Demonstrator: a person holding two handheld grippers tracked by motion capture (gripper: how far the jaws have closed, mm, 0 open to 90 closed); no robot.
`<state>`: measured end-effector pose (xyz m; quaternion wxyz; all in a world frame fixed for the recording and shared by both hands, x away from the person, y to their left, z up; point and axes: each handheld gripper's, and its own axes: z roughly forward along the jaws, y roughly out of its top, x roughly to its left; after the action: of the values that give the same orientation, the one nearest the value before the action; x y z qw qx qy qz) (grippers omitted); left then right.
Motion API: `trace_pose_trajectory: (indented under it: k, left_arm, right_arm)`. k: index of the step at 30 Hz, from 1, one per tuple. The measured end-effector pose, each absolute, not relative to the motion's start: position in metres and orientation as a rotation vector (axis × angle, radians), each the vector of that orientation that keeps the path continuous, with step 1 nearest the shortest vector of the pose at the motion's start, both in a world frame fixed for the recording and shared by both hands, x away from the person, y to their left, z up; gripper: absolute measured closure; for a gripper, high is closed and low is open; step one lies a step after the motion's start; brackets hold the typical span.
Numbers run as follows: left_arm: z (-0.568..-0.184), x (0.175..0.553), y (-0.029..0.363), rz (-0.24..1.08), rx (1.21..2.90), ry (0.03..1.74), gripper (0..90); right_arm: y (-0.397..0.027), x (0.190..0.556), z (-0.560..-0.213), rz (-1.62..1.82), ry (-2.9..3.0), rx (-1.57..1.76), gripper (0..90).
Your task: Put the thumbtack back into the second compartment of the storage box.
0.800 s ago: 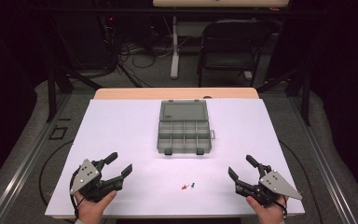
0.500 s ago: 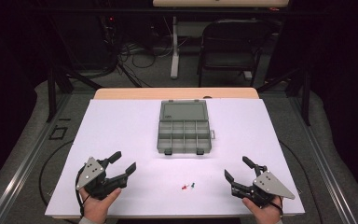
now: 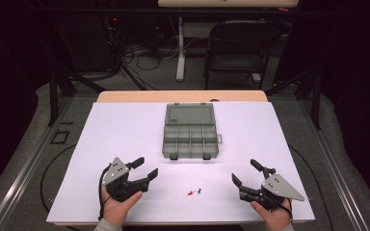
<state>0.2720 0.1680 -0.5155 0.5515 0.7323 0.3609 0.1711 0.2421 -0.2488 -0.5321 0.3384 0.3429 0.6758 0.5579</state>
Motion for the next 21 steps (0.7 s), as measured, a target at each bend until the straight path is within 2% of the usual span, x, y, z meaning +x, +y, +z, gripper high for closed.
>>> trace_pose_trajectory:
  k: [11,14,21]
  left_arm:
    - [-0.507,0.272,0.131,0.340,1.853,0.766,36.1]
    - [-0.505,0.273,0.124,0.322,1.882,0.739,39.8]
    - [-0.510,0.276,0.110,0.291,1.925,0.761,43.8]
  right_arm:
    - [-0.244,0.242,-0.531,1.451,1.792,0.855,19.2]
    - [-0.244,0.242,-0.530,1.457,1.787,0.854,19.2]
    - [-0.245,0.244,-0.533,1.460,1.804,0.843,19.1]
